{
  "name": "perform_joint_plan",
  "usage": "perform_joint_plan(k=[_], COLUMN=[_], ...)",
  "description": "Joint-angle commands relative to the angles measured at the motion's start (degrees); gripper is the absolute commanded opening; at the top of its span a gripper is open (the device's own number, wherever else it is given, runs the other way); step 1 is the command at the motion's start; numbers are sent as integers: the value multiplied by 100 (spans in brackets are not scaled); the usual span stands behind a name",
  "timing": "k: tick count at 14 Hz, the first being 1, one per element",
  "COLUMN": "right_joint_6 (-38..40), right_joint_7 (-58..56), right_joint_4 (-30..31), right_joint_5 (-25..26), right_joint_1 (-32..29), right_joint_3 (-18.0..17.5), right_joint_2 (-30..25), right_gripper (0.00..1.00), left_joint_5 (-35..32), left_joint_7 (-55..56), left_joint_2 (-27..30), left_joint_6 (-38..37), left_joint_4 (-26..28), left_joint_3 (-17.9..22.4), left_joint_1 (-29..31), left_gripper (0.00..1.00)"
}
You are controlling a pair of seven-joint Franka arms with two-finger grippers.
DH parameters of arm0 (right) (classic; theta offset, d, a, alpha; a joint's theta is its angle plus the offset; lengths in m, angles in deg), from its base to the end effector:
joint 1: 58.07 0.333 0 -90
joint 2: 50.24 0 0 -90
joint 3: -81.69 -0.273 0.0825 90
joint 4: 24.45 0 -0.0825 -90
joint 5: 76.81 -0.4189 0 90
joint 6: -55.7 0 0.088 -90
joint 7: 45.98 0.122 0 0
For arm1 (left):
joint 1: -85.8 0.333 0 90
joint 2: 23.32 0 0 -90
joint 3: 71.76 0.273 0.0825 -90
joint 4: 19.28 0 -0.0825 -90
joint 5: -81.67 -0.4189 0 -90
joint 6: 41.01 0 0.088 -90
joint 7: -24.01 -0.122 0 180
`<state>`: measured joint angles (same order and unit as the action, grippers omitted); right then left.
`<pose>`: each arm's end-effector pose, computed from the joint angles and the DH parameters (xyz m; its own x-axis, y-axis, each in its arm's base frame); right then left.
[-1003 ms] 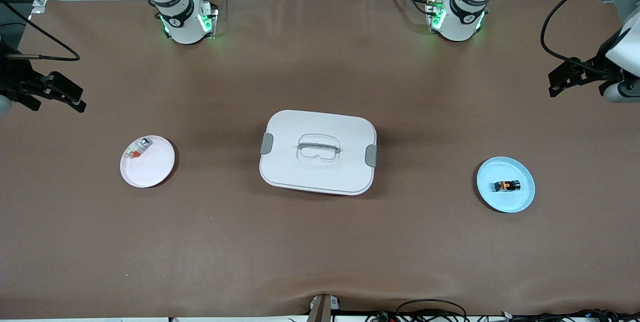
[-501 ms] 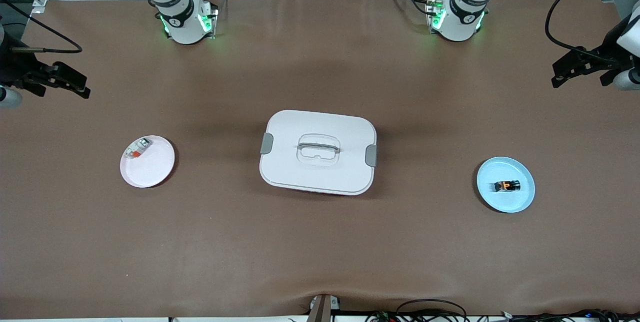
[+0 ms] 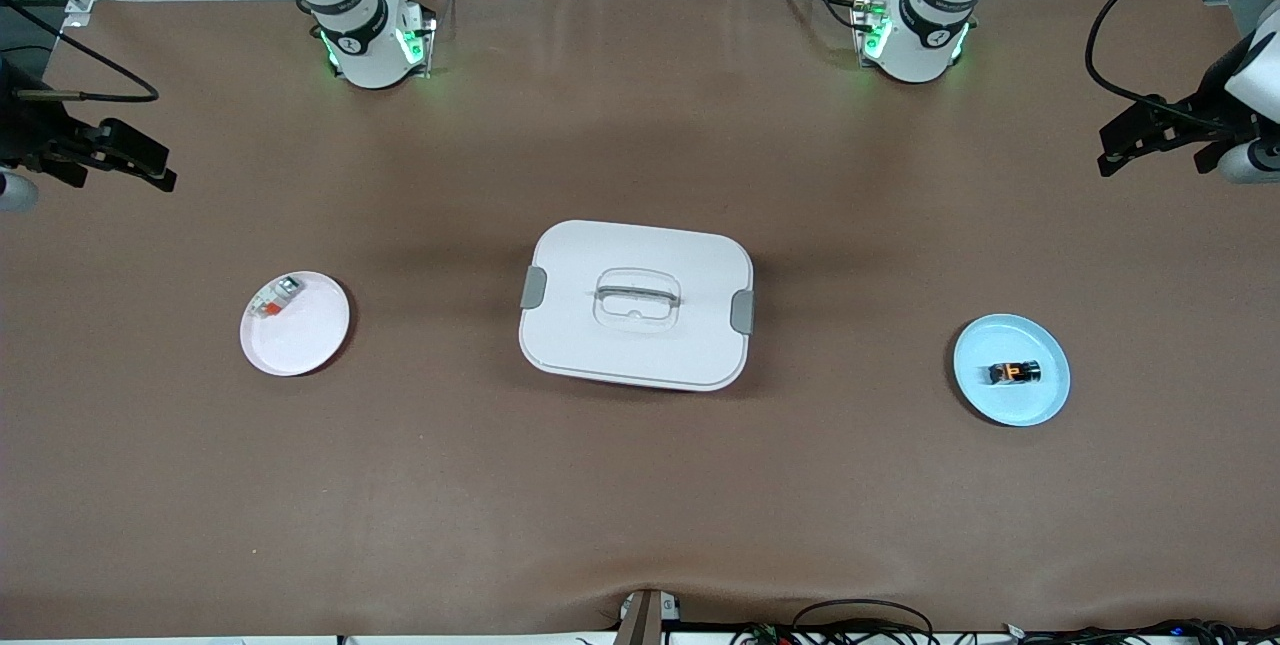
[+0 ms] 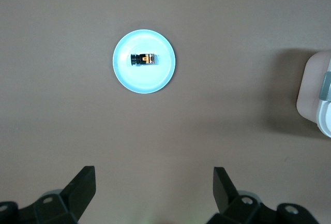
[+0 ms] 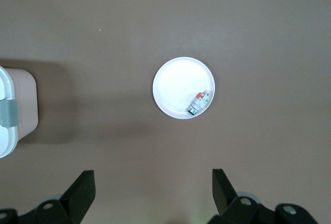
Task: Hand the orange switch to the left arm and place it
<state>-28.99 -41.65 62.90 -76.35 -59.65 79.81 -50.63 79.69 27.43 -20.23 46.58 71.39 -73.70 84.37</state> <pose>0.5777 0.0020 0.5858 0.9967 -0.0710 -0.0389 -0.0706 -0.9974 0.0112 0.5700 -0.0297 0.5882 1.0000 0.0023 0.0023 0.0024 -0.9993 -0.0363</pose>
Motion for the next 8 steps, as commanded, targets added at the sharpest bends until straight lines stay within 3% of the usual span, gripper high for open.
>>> perform_joint_plan(k=[1,8], right_joint_6=[31,49], right_joint_7=[-55,-308], right_joint_4=[-156,-156], right_joint_5=[33,50], right_joint_1=[-97,-264], right_joint_3=[-40,-40], right_joint_2=[30,3], right_gripper=[100,100], left_joint_5=[110,242], left_joint_7=[-16,-16], left_joint_2=[114,105], left_joint_6=[-32,-32], left_joint_4=[92,74], left_joint_3=[-8,-61], left_joint_1=[2,-50], left_gripper=[100,100])
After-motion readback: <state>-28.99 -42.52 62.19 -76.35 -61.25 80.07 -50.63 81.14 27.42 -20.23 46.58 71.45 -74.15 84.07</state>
